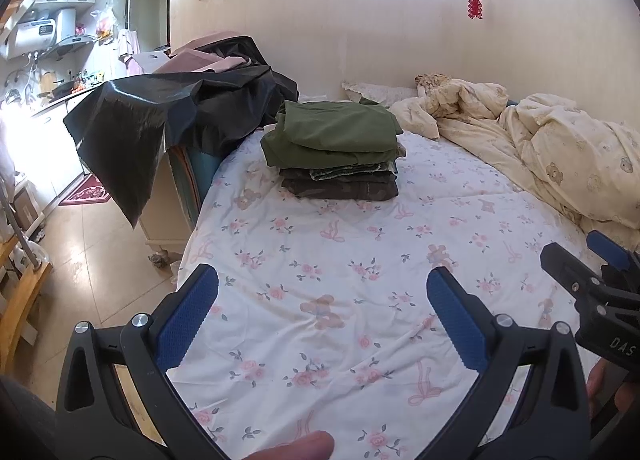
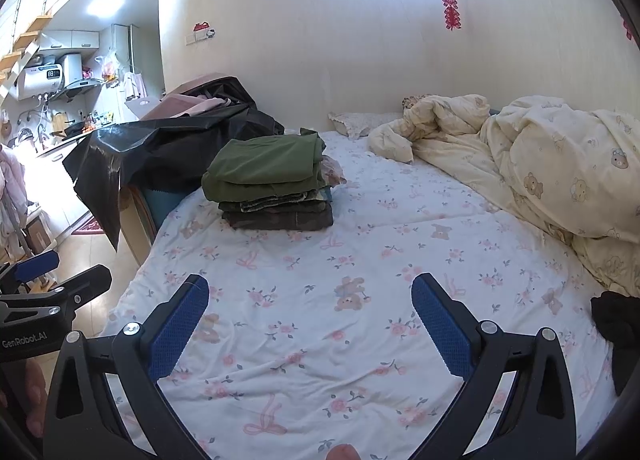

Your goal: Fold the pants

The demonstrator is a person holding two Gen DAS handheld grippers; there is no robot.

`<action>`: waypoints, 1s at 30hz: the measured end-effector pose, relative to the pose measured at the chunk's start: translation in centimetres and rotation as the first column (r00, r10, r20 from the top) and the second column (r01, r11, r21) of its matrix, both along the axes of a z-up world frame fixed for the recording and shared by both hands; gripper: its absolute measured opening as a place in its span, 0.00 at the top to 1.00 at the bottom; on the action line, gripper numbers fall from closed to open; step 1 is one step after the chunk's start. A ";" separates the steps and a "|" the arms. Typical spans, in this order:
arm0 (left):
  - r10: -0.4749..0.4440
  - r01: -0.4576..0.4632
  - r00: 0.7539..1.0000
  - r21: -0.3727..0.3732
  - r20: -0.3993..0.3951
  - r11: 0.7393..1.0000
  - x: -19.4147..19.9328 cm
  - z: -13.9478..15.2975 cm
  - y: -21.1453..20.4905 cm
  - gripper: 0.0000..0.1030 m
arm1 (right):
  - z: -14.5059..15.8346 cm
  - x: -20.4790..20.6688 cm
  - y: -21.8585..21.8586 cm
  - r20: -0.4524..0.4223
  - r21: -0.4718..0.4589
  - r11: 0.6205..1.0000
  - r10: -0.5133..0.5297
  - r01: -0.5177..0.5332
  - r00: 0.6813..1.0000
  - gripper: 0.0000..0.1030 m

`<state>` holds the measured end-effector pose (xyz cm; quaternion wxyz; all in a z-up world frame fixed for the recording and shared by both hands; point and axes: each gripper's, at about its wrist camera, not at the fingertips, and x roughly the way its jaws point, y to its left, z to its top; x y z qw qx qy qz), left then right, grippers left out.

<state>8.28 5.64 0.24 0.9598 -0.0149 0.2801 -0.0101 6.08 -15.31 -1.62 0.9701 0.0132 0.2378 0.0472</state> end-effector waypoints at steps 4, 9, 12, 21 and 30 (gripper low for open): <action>0.002 -0.002 1.000 0.005 0.010 1.000 0.1 0.1 -0.2 0.00 | -0.1 0.0 0.0 -0.003 -0.001 1.000 -0.004 0.004 1.000 0.00; -0.003 0.003 1.000 0.007 0.007 1.000 0.3 0.1 -0.3 0.00 | -0.1 0.1 0.0 -0.004 0.003 1.000 -0.009 0.009 1.000 0.00; -0.004 0.004 1.000 0.004 0.006 1.000 0.4 0.1 -0.3 0.00 | -0.1 0.1 0.0 -0.004 0.007 1.000 -0.011 0.011 1.000 0.00; 0.003 -0.003 1.000 0.000 0.005 1.000 0.4 0.1 -0.4 0.00 | -0.4 0.1 0.2 -0.007 0.007 1.000 -0.013 0.013 1.000 0.00; 0.011 -0.011 1.000 0.000 0.007 1.000 0.2 0.1 -0.3 0.00 | -0.4 0.1 0.2 -0.006 0.008 1.000 -0.013 0.013 1.000 0.00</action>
